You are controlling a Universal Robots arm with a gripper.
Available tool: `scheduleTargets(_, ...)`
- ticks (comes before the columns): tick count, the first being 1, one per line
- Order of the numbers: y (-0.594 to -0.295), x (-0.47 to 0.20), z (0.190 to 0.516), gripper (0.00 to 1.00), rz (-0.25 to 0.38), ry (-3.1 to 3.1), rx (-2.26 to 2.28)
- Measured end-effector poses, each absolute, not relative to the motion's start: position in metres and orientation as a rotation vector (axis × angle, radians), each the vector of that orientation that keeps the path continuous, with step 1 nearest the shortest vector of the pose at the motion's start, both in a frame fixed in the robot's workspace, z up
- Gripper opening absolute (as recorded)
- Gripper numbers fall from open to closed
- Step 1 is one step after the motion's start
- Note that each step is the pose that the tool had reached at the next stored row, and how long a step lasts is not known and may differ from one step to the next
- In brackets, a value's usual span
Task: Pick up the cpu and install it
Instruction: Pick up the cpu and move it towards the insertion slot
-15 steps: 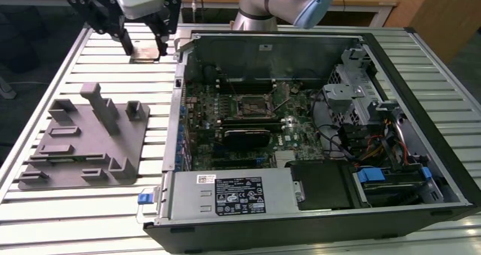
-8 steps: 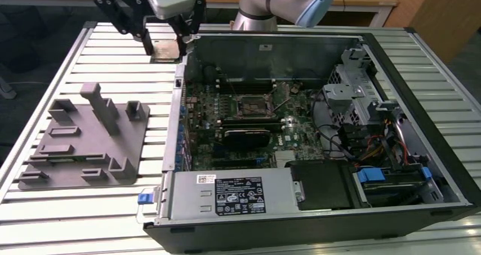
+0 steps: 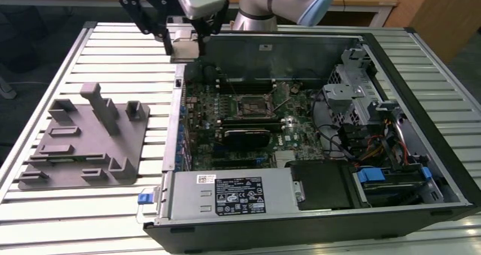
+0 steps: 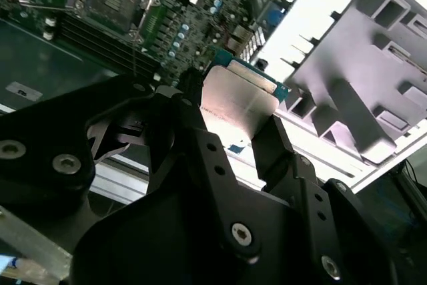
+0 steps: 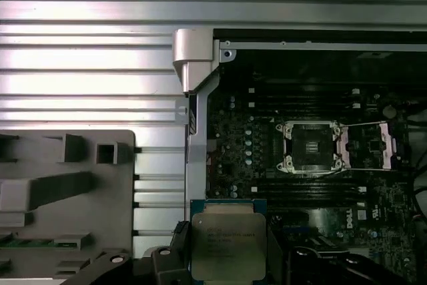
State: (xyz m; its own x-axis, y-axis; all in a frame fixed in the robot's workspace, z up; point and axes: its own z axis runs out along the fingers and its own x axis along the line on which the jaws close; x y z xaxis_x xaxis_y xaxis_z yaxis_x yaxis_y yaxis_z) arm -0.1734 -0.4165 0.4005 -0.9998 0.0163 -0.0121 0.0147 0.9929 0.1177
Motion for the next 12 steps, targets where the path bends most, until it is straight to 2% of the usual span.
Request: scheduleTargets(12, -0.416, -0.129, 0.400, 0.54, 0.184, 3.123, 0.025)
